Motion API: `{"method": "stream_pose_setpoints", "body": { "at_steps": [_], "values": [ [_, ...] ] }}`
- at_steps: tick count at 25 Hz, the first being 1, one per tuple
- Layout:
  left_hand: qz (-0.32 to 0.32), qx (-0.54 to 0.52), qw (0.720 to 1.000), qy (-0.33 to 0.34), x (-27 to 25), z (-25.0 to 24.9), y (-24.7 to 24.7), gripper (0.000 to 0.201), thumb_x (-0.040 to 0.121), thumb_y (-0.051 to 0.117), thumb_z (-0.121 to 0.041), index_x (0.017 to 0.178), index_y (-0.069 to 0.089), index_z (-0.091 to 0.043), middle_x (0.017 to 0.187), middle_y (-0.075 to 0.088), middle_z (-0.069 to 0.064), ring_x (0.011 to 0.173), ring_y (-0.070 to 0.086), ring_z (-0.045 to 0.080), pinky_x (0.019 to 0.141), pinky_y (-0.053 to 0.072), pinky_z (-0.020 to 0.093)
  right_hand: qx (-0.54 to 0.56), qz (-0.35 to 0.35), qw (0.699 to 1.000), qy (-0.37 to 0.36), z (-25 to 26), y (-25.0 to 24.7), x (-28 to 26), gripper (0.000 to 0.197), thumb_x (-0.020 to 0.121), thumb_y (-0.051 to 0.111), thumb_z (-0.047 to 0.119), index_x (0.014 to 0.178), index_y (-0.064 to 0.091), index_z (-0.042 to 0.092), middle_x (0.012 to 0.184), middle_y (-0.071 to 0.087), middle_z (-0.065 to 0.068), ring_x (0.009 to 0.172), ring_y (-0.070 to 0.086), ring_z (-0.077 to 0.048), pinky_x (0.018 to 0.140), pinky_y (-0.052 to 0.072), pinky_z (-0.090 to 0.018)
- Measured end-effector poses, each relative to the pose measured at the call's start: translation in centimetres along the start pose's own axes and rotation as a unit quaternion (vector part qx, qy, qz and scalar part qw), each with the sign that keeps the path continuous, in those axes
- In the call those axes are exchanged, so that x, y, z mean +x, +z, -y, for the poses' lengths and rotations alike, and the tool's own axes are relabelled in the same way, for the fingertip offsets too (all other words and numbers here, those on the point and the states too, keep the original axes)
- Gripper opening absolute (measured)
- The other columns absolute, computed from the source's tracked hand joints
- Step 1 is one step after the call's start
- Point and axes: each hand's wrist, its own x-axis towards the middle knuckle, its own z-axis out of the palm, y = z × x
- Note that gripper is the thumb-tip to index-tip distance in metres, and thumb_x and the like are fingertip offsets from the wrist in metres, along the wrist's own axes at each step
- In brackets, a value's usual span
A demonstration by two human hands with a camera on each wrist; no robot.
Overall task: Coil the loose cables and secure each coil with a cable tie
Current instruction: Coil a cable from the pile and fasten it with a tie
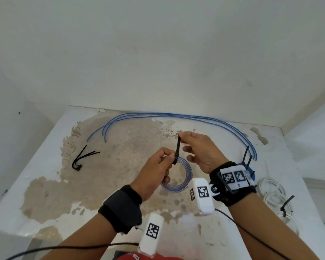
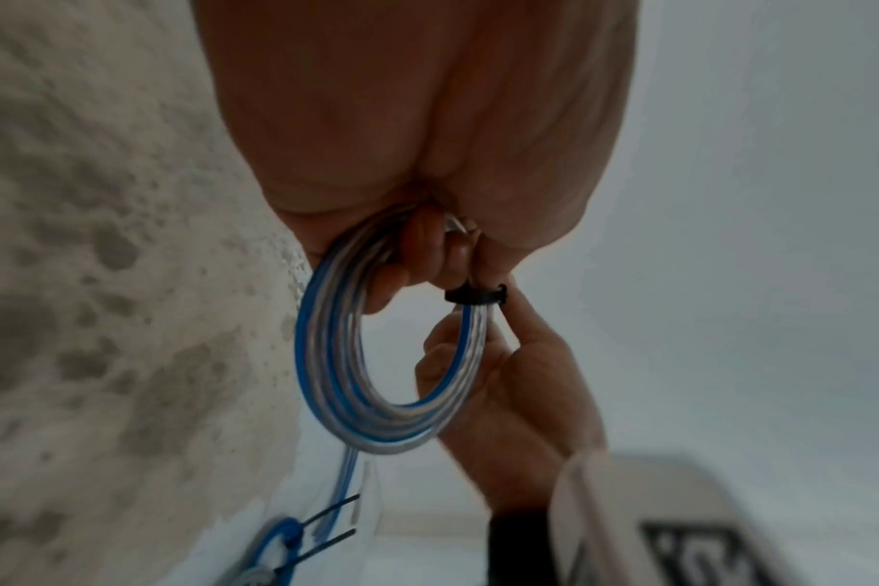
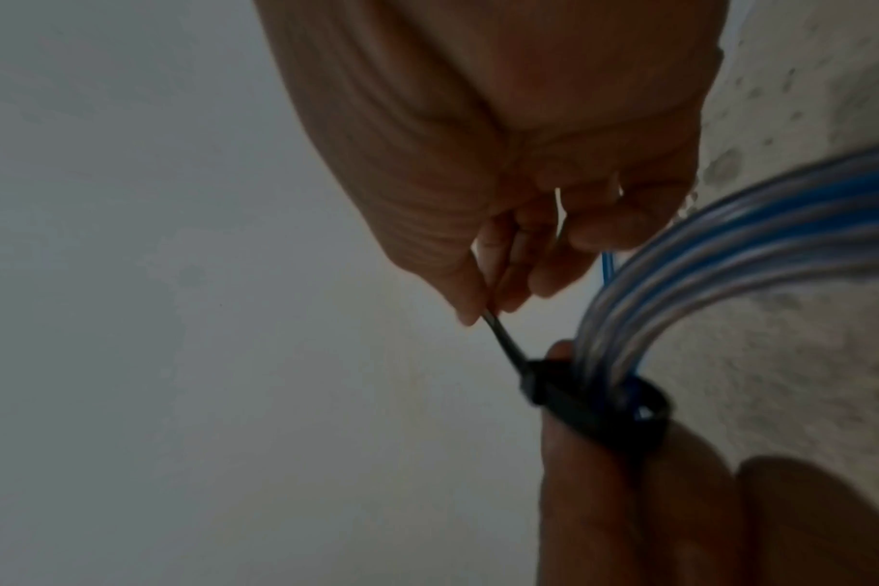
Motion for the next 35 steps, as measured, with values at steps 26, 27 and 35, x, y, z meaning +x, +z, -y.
{"method": "stream_pose_setpoints", "body": {
  "at_steps": [26, 27, 35],
  "values": [
    [-0.009, 0.014, 1.0, -0.009, 0.2, -0.6, 0.2, 0.017, 0.106, 0.047, -0.022, 0.091, 0.051, -0.015, 0.058, 0.037, -0.012, 0.05, 0.028, 0.007, 0.05, 0.035, 0.024, -0.243, 0.006, 0.952, -0.186, -1.4, 0.0, -1.0, 0.017, 0.103, 0.054, 0.03, 0.087, 0.055, 0.025, 0.078, 0.074, -0.002, 0.078, 0.071, -0.019, 0.082, 0.054, -0.035],
    [-0.004, 0.006, 1.0, -0.016, 0.2, -0.6, 0.2, 0.018, 0.106, 0.047, -0.022, 0.09, 0.05, -0.016, 0.059, 0.037, -0.012, 0.05, 0.028, 0.007, 0.051, 0.035, 0.025, -0.257, 0.006, 0.948, -0.185, -1.4, 0.0, -0.9, 0.017, 0.104, 0.053, 0.03, 0.087, 0.054, 0.025, 0.076, 0.074, -0.001, 0.075, 0.07, -0.017, 0.079, 0.054, -0.033],
    [-0.012, -0.036, 0.997, -0.07, 0.4, -0.5, 0.1, 0.016, 0.106, 0.049, -0.025, 0.093, 0.052, -0.015, 0.06, 0.037, -0.01, 0.05, 0.027, 0.007, 0.048, 0.032, 0.023, -0.186, 0.061, 0.971, -0.14, -0.5, -0.5, -1.3, 0.015, 0.096, 0.069, 0.026, 0.096, 0.059, 0.014, 0.079, 0.075, -0.01, 0.073, 0.071, -0.01, 0.058, 0.045, -0.014]
  ]
}}
